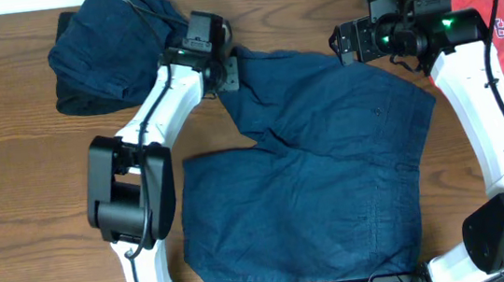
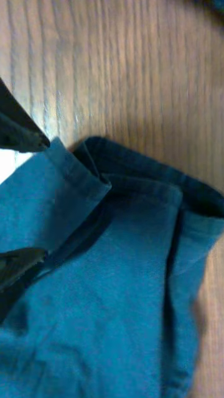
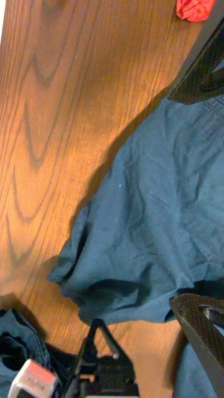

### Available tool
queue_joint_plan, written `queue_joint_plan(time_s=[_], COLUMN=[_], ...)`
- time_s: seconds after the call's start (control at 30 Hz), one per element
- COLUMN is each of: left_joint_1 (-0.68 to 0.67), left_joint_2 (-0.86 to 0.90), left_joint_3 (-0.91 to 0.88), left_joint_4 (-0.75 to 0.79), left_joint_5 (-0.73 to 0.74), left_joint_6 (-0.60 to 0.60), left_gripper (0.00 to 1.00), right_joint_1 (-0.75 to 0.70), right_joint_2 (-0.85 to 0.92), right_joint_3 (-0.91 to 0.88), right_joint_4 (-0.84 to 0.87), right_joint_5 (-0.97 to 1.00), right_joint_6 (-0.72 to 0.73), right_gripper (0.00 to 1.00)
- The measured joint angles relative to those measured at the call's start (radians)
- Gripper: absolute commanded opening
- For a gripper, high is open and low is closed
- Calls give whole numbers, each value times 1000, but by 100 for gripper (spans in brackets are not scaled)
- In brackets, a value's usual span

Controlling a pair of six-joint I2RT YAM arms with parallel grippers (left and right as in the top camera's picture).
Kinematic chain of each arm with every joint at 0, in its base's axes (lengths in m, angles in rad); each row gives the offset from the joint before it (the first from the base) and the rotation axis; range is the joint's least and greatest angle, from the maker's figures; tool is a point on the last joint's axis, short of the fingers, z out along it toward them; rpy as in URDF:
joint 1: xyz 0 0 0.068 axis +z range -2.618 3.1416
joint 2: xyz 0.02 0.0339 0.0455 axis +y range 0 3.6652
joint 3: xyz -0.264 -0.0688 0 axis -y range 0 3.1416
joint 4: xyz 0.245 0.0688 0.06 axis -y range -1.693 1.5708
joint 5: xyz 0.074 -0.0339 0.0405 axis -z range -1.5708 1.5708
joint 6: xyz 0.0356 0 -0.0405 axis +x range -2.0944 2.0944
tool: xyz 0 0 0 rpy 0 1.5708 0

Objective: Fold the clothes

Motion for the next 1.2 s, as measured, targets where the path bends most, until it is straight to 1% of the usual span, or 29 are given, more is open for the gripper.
queue_joint_plan(time_s=[0.07,0.17,0.27,0.4,0.43,0.47,0.5,0.53,0.6,0.67,0.77,0.9,0.97,1.0,1.13,1.2], left_joint_1=[-6,-10,-10,-10,-10,-10,-10,-10,-7,-5,-5,-2,-2,-2,-2,-2], left_joint_2=[10,22,36,76,90,100,116,125,127,127,119,73,29,-2,-100,-124], left_joint_3=[0,0,2,8,8,9,9,9,10,10,11,10,10,10,13,17], left_joint_4=[9,31,39,47,48,48,48,47,45,35,-5,-130,-204,-253,-404,-475], left_joint_5=[3,7,7,7,7,7,8,2,4,9,11,1,-12,-16,-26,-30], left_joint_6=[2,0,-2,-3,-3,-6,-3,-4,-4,-4,-3,-3,0,-4,0,0], left_gripper=[66,70,73,72,67,56,38,25,10,6,6,7,17,26,37,39], right_joint_1=[-2,-2,-2,-2,-2,-2,-2,-2,-2,-2,-2,-2,-2,-2,-2,-2], right_joint_2=[0,0,0,0,0,0,0,0,0,0,0,0,0,0,0,0], right_joint_3=[0,0,0,0,0,0,0,0,0,0,0,0,0,0,0,0], right_joint_4=[-1,-2,-3,-4,-5,-5,-5,-6,-7,-9,-11,-11,-11,-11,-14,-19], right_joint_5=[0,0,0,0,0,0,0,0,0,0,2,4,5,5,6,6], right_joint_6=[0,0,0,0,0,0,0,0,0,0,0,0,0,0,0,0], right_gripper=[96,95,96,96,96,96,96,96,96,96,96,96,96,96,96,96])
